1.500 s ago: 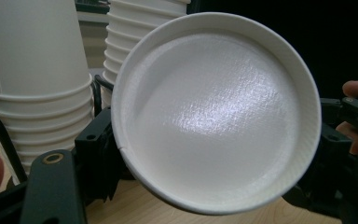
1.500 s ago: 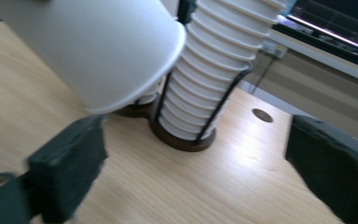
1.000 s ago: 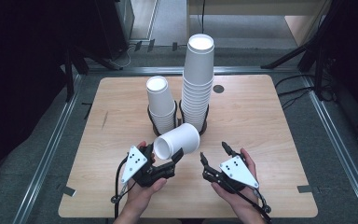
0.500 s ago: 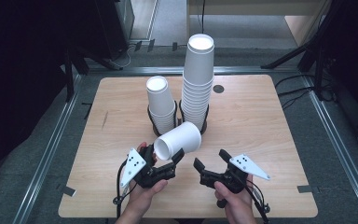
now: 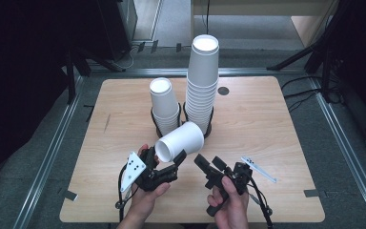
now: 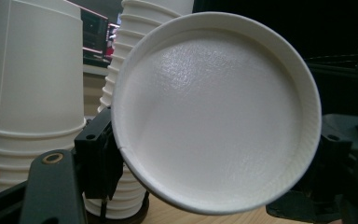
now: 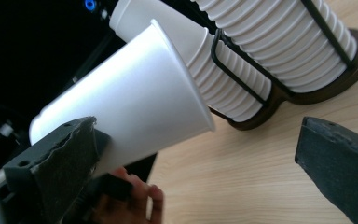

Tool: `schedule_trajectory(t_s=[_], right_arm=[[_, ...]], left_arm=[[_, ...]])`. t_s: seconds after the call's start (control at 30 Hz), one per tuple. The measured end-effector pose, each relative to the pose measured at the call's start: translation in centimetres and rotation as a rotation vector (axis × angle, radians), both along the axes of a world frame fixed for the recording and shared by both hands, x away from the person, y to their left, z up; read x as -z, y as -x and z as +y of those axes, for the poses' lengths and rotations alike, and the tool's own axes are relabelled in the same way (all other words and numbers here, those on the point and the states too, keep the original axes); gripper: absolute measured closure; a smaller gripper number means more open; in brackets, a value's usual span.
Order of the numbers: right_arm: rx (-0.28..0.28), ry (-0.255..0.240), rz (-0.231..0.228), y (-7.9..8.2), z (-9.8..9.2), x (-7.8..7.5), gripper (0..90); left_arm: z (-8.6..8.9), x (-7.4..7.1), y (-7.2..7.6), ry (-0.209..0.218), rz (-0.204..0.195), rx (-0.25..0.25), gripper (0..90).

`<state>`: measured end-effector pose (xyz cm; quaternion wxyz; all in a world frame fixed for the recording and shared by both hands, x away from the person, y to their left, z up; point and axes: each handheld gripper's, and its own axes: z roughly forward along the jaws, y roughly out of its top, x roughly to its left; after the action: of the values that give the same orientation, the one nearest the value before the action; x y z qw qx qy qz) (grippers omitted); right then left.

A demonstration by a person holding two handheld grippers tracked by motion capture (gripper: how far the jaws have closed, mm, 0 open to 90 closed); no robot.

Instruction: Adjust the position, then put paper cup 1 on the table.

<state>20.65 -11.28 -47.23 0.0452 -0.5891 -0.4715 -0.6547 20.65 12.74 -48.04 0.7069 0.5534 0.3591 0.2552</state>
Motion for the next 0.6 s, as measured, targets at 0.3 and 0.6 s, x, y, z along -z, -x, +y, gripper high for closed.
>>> schedule_trajectory(t_s=[0.3, 0.6], right_arm=[[0.002, -0.219, 0.109, 0.4, 1.5, -0.6, 0.0], [-0.001, -0.321, 0.202, 0.0, 2.1, -0.5, 0.0]], left_arm=[[-0.4, 0.0, 0.2, -0.012, -0.023, 0.000, 22.7], [-0.6, 0.0, 0.3, -0.012, -0.043, 0.002, 22.6]])
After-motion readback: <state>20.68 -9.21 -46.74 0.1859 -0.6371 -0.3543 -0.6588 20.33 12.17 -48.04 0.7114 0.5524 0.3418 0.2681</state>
